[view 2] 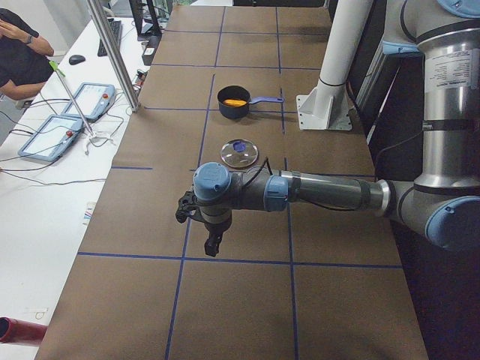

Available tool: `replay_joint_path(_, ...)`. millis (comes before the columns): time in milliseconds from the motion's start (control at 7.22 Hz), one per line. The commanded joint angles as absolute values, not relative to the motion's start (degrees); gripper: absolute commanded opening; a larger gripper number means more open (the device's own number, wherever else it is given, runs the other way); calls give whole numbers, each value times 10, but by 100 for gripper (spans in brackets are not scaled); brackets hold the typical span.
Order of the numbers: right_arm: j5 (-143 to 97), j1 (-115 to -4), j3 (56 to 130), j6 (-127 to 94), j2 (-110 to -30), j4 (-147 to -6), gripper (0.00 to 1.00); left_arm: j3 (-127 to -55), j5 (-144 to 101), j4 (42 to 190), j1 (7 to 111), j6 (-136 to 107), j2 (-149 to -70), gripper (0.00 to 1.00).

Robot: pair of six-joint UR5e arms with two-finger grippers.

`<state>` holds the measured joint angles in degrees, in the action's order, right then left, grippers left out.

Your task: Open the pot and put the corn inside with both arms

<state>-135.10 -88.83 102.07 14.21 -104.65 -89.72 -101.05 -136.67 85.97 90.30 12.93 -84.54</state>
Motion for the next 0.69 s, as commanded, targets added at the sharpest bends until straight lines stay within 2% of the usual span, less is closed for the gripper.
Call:
replay_joint_path(0,-1351,-888,1020,140,-1045,-896,100,-1007,-1365,857,903,128,-842,100)
replay_joint_path(554,-1353,-888,1022,140,-1042,-896,100,-1020,-1365,853,903,129,-845,100)
